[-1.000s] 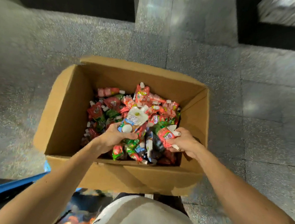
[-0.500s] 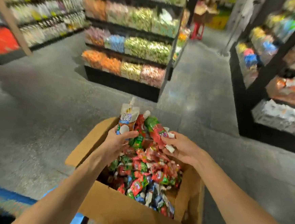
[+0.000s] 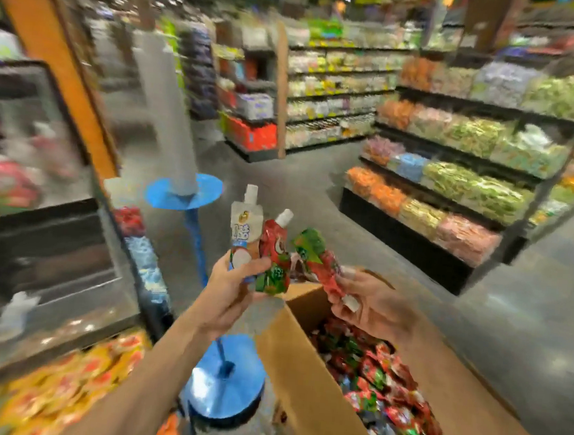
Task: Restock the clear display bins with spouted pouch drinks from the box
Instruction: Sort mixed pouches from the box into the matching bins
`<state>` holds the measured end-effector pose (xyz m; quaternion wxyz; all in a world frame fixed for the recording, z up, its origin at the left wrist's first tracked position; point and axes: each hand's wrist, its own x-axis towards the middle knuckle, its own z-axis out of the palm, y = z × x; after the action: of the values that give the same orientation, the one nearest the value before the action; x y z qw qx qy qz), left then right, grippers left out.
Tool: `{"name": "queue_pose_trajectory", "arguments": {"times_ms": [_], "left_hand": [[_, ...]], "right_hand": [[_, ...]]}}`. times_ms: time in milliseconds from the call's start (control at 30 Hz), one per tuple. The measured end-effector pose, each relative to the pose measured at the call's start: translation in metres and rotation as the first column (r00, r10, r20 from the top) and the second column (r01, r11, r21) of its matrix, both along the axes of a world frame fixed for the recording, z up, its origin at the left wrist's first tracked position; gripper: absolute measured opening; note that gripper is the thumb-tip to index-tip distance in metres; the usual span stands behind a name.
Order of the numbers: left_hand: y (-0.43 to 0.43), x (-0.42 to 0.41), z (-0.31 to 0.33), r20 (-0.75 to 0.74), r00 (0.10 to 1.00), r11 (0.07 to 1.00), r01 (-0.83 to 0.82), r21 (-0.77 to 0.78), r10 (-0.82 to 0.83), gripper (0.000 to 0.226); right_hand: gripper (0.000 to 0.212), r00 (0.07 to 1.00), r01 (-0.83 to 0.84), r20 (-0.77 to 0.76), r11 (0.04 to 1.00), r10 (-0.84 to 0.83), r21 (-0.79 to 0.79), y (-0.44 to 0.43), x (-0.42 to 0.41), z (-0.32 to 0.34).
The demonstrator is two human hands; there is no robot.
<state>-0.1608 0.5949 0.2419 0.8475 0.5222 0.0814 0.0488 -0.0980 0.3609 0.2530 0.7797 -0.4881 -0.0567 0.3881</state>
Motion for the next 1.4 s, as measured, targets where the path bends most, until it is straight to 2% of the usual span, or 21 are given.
{"name": "queue_pose_trajectory", "arguments": {"times_ms": [100, 167, 267, 367, 500, 633, 700, 833, 967, 1067, 1167, 1267, 1400], "left_hand": [[0.042, -0.046, 0.003, -0.013, 0.983, 0.984, -0.181, 0.005, 0.181, 0.072], [0.069, -0.075, 0.004, -0.001, 0.953, 0.953, -0.301, 0.033, 0.302, 0.069], [0.106, -0.120, 0.010, 0.038, 0.903, 0.903, -0.428, 0.022, 0.427, 0.052], [0.138, -0.164, 0.018, 0.024, 0.883, 0.883, -0.469, -0.011, 0.469, 0.043], [0.183, -0.214, 0.021, -0.046, 0.865, 0.862, -0.501, -0.073, 0.499, 0.036], [0.238, -0.256, 0.016, -0.085, 0.841, 0.836, -0.541, -0.093, 0.534, 0.046], [0.263, -0.275, 0.009, -0.123, 0.840, 0.833, -0.541, -0.117, 0.529, 0.049], [0.293, -0.295, -0.014, -0.216, 0.845, 0.846, -0.519, -0.120, 0.488, 0.049], [0.315, -0.294, -0.027, -0.244, 0.818, 0.842, -0.540, -0.010, 0.521, 0.034], [0.332, -0.288, -0.034, -0.265, 0.801, 0.830, -0.558, -0.002, 0.537, 0.050], [0.345, -0.282, -0.035, -0.299, 0.795, 0.820, -0.568, -0.065, 0.527, 0.052], [0.357, -0.272, -0.035, -0.294, 0.815, 0.828, -0.549, -0.118, 0.499, 0.057], [0.375, -0.244, -0.034, -0.289, 0.813, 0.773, -0.576, -0.266, 0.506, 0.055]], "right_hand": [[0.025, 0.994, -0.108, 0.019, 0.994, 0.108, -0.010, 0.056, -0.023, -0.003], [0.015, 0.988, -0.145, 0.057, 0.989, 0.147, -0.028, 0.091, -0.041, -0.003], [0.013, 0.960, -0.167, 0.203, 0.976, 0.192, -0.138, 0.146, -0.068, -0.001], [0.020, 0.904, -0.123, 0.373, 0.963, 0.208, -0.240, 0.205, -0.098, 0.002], [0.030, 0.825, -0.123, 0.509, 0.958, 0.244, -0.261, 0.287, -0.147, 0.002], [0.038, 0.774, -0.108, 0.574, 0.950, 0.266, -0.294, 0.357, -0.193, -0.009], [0.039, 0.732, -0.084, 0.611, 0.929, 0.303, -0.360, 0.384, -0.209, -0.020], [0.030, 0.710, -0.052, 0.607, 0.886, 0.357, -0.460, 0.419, -0.243, -0.037], [0.022, 0.631, 0.083, 0.684, 0.845, 0.366, -0.529, 0.442, -0.254, -0.042], [0.024, 0.638, 0.092, 0.683, 0.845, 0.357, -0.527, 0.455, -0.250, -0.038], [0.024, 0.649, 0.001, 0.653, 0.858, 0.391, -0.514, 0.465, -0.242, -0.034], [0.028, 0.714, -0.085, 0.588, 0.881, 0.380, -0.466, 0.477, -0.226, -0.030], [0.027, 0.769, -0.210, 0.503, 0.899, 0.394, -0.383, 0.496, -0.193, -0.028]]}}
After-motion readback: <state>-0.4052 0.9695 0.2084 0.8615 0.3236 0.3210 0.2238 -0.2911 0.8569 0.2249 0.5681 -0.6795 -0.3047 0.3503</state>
